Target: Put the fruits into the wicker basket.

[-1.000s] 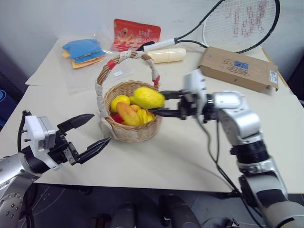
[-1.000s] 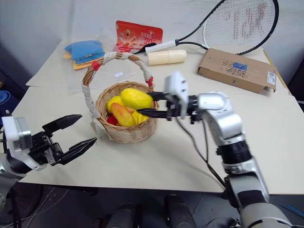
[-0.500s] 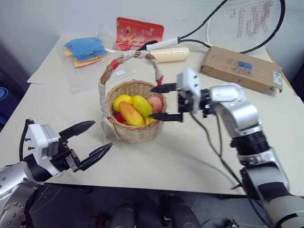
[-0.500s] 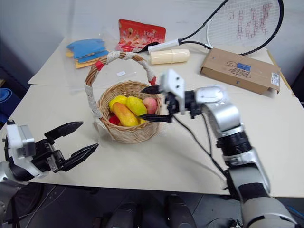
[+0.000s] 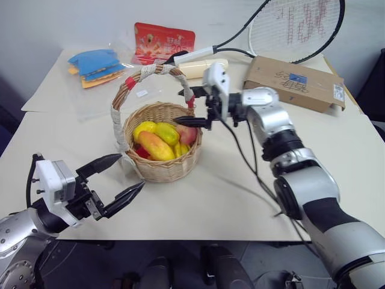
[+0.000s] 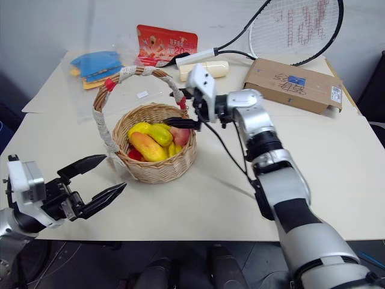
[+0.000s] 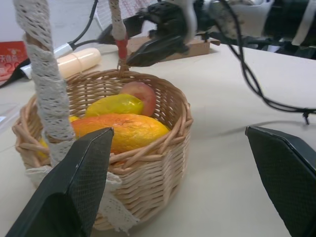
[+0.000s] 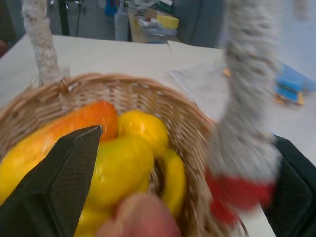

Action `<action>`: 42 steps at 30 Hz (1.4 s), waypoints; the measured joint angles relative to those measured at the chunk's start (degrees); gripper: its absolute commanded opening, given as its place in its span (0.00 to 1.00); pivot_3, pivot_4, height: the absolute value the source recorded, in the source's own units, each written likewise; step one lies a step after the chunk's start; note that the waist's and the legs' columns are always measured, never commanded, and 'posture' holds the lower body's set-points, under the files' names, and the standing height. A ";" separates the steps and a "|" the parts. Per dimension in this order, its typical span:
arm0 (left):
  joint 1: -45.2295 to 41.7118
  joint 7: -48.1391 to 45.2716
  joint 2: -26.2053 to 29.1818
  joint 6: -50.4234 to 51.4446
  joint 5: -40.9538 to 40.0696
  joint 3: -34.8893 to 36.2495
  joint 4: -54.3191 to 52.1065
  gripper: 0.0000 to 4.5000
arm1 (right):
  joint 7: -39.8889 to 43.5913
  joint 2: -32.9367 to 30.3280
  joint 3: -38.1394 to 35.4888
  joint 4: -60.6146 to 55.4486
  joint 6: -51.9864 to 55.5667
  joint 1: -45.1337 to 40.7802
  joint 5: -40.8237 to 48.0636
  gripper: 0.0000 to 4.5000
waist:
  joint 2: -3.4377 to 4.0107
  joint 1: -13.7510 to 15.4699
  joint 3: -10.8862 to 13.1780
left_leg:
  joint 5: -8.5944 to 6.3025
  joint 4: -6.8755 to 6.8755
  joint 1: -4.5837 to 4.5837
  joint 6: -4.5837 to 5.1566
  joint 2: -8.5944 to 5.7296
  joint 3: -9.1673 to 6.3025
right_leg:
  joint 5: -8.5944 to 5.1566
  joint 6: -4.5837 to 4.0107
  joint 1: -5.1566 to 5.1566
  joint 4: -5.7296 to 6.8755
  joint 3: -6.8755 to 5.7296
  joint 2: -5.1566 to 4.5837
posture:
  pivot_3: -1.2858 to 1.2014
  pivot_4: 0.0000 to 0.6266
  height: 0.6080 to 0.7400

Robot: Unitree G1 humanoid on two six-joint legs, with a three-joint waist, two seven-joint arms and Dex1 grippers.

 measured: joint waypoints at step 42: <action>-26.94 -13.05 -2.00 -4.65 7.89 -20.96 22.70 1.00 | -23.41 -29.97 -38.96 -64.85 29.73 54.67 12.98 0.01 | 0.05 2.72 0.01 | -0.01 0.06 0.14 0.09 -0.07 0.11 | 0.03 0.07 0.15 -0.03 0.16 0.06 | 0.52 0.24 1.00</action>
